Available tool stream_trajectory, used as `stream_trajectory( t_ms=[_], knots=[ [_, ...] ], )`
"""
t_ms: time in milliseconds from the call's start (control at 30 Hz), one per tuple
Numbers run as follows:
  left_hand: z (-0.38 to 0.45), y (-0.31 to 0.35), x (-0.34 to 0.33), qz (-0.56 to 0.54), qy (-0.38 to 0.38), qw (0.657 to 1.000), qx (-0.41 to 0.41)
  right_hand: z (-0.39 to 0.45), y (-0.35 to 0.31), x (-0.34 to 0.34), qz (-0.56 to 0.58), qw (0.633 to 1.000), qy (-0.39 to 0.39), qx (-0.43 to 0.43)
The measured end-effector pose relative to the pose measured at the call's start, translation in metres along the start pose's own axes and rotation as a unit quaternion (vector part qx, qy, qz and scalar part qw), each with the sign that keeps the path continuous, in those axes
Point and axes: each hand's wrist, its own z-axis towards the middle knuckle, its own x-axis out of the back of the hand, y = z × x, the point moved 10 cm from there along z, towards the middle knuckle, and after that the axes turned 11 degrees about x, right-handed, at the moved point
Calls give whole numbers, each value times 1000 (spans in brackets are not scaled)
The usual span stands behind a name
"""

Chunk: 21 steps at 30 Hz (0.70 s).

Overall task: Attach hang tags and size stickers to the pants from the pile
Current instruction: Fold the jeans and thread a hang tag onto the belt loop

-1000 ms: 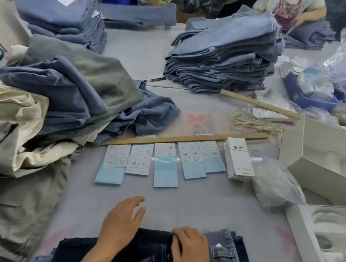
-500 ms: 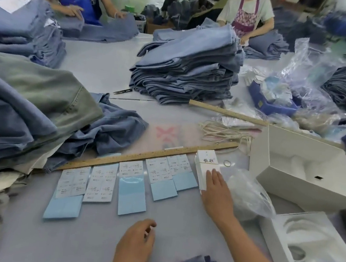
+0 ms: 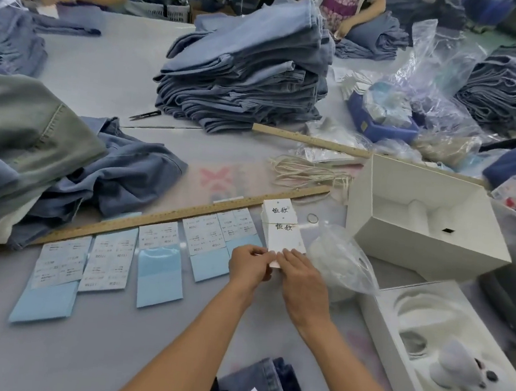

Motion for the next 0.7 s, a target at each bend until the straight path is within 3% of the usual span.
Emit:
stream_trajectory(
  t_ms=[133, 267, 533, 600, 700],
  knots=[
    [-1, -10, -4, -52, -22, 998, 23, -4, 1, 6, 16, 1000, 21, 17],
    [1, -11, -3, -69, -27, 997, 24, -6, -12, 4, -37, 997, -3, 75],
    [-8, -25, -20, -193, -108, 972, 74, 9, 0, 22, -66, 993, -63, 69],
    [-8, -27, -19, -224, -103, 965, 86, 10, 1, 19, -46, 992, -80, 83],
    [-5, -29, -21, -211, -79, 970, 92, 5, -1, 28, -21, 994, -46, 93]
  ],
)
